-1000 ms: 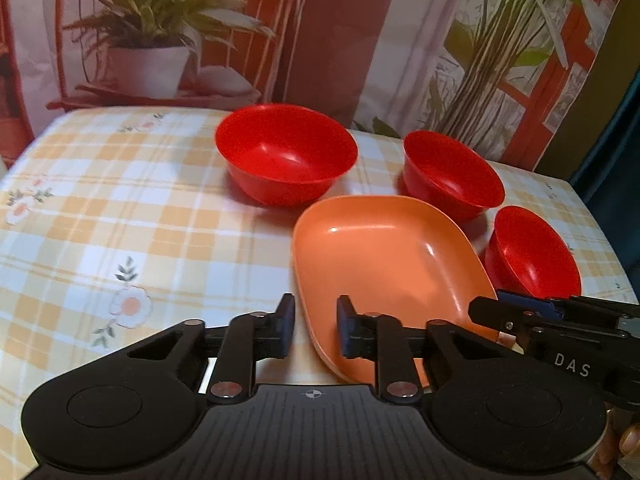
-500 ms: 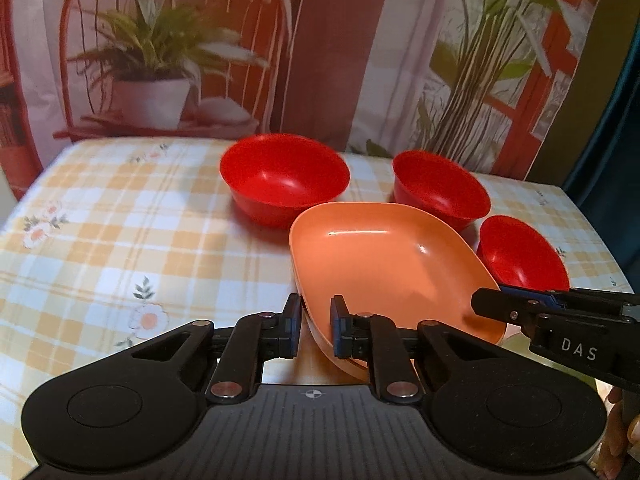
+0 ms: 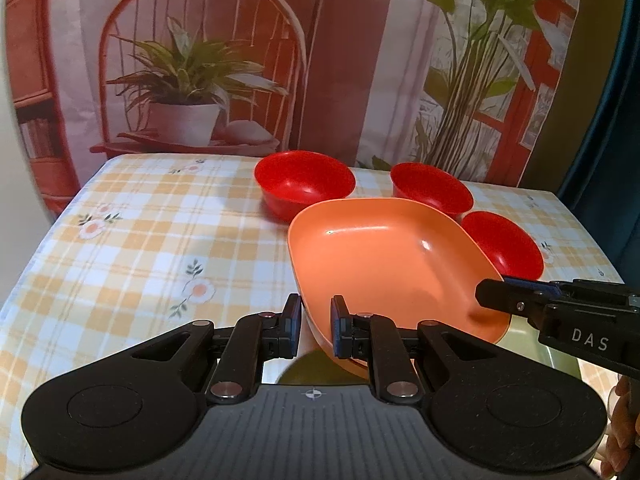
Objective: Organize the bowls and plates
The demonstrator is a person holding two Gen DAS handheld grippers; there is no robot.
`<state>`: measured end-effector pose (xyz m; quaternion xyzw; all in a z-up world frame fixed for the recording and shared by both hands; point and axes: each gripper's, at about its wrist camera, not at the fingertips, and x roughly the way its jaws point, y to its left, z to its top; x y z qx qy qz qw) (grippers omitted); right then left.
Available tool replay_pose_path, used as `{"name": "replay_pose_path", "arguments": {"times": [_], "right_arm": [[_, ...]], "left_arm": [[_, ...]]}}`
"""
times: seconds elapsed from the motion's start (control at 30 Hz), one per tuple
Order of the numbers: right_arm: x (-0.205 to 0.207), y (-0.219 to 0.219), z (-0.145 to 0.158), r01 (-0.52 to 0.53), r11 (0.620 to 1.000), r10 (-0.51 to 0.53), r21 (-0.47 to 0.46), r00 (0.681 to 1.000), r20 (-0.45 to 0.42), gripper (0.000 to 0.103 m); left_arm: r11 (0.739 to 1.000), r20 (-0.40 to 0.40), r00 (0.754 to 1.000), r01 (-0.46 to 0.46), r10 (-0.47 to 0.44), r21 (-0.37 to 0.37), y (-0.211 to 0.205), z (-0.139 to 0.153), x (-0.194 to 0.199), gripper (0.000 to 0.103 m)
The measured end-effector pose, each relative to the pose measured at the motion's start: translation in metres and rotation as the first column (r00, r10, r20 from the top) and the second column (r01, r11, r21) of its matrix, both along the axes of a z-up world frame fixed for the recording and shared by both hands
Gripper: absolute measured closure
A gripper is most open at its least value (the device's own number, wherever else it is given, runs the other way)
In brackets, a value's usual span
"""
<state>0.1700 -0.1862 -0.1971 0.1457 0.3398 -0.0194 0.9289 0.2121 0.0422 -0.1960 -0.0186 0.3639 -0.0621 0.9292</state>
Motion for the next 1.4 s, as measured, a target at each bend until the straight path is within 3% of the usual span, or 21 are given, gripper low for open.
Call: {"name": "replay_pose_path", "arguments": {"times": [0.73, 1.4], "right_arm": [[-0.052, 0.030, -0.003, -0.064, 0.998, 0.064, -0.005, 0.998, -0.017, 0.087], [-0.062, 0.046, -0.022, -0.095, 0.995, 0.092, -0.038, 0.993, -0.080, 0.087]], "left_arm": [[0.999, -0.006, 0.999, -0.047, 0.047, 0.006, 0.005, -0.002, -0.061, 0.086], [0.999, -0.043, 0.998, -0.051, 0.051, 0.008, 0.009, -0.021, -0.072, 0.086]]}}
